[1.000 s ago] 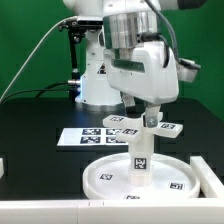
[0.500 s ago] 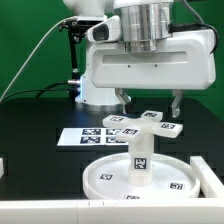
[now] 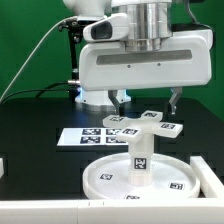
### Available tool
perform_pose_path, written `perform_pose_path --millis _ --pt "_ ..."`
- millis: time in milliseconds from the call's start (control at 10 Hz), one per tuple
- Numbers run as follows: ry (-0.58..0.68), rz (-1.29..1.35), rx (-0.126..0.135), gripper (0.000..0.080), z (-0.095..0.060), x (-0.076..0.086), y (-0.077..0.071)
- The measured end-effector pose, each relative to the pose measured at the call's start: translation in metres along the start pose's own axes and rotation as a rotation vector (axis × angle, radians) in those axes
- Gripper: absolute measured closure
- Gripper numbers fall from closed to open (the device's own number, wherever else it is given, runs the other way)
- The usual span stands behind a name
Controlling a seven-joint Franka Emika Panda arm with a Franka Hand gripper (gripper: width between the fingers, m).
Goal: Assemble round table
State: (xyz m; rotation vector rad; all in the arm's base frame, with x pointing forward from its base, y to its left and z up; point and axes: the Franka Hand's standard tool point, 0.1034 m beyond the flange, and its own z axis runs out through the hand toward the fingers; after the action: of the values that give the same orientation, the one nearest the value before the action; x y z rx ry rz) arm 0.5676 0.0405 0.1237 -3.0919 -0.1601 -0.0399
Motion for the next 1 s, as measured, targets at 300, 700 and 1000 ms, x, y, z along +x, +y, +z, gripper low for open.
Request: perform_pose_path --millis 300,700,1000 --pt "-0.004 -0.167 -0.016 0.015 0.002 0.002 0.002" --pt "-0.017 -0.073 -0.014 0.015 0.009 -0.006 0.004" --pt "-0.022 -0.028 -0.018 0.015 0.013 -0.006 0.006"
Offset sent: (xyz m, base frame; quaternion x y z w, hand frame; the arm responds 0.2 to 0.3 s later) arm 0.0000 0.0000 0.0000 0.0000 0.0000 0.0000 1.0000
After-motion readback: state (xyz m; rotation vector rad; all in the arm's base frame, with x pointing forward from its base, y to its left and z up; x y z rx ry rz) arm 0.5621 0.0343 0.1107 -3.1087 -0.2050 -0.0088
